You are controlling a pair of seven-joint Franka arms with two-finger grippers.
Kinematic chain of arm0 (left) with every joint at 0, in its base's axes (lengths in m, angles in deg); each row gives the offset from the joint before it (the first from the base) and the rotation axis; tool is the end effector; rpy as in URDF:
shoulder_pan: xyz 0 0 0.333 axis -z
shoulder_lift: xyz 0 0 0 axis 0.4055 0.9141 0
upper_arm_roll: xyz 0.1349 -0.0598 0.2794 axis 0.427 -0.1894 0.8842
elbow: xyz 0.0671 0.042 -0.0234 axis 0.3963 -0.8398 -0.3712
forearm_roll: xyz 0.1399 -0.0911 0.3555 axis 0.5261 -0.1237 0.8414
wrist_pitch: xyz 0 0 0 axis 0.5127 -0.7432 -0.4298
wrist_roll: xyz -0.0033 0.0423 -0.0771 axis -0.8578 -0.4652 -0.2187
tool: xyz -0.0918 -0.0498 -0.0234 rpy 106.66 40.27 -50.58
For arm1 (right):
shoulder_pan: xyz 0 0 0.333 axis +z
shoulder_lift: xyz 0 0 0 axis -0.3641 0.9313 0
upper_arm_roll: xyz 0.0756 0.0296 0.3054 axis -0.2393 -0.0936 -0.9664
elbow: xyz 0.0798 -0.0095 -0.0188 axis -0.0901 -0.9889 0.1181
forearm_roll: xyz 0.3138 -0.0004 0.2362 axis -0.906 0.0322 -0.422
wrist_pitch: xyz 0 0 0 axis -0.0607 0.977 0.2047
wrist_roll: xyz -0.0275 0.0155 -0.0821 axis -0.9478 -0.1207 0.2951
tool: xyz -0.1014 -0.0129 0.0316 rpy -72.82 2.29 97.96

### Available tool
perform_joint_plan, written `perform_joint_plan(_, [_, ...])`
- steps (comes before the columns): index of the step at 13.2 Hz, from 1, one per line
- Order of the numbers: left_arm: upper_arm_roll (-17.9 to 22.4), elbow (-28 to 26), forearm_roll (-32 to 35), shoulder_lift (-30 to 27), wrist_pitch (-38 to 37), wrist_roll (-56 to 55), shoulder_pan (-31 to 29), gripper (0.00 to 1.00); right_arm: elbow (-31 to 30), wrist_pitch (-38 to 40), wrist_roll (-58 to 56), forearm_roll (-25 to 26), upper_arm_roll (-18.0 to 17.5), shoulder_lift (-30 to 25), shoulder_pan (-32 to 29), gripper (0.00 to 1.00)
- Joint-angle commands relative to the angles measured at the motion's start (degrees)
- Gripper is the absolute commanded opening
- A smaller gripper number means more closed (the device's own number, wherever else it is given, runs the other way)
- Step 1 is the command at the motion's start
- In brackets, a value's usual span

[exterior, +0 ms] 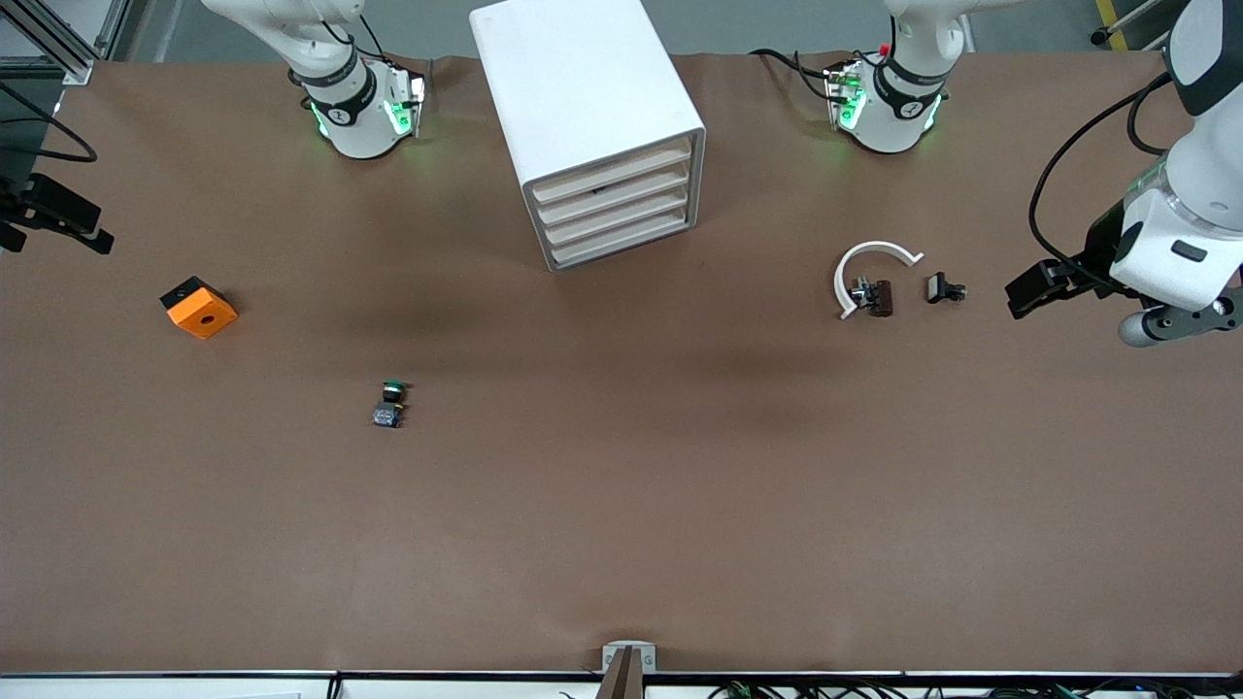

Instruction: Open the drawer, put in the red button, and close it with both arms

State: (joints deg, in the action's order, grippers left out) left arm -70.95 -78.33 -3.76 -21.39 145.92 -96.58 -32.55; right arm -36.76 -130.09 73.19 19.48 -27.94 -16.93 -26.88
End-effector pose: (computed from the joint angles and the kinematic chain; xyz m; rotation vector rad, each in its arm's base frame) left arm 0.5842 -0.0787 0.6016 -3.0627 -0.3273 -0.0130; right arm 0.5366 -0.0441 0.6532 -3.1234 0.0772 -0.0214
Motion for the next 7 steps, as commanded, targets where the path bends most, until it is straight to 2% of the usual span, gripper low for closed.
perform_joint_plan(1, [-0.3,-0.5,0.3,-1.4,-1.6,2.2,-0.3,1.00,1.3,0.3,-0.6,0.1,-0.3,0.7,-0.3,1.00])
perform_joint_plan(5, [0.9,-0.6,0.1,-2.7,-2.0,2.5,1.2,1.00,1.3,0.3,-0.5,0.1,-0.3,0.7,-0.3,1.00])
perform_joint_plan(7, [5.7,-0.7,-0.1,-3.5,-2.4,4.1,5.5,1.00,1.3,0.3,-0.5,0.1,-0.3,0.7,-0.2,1.00])
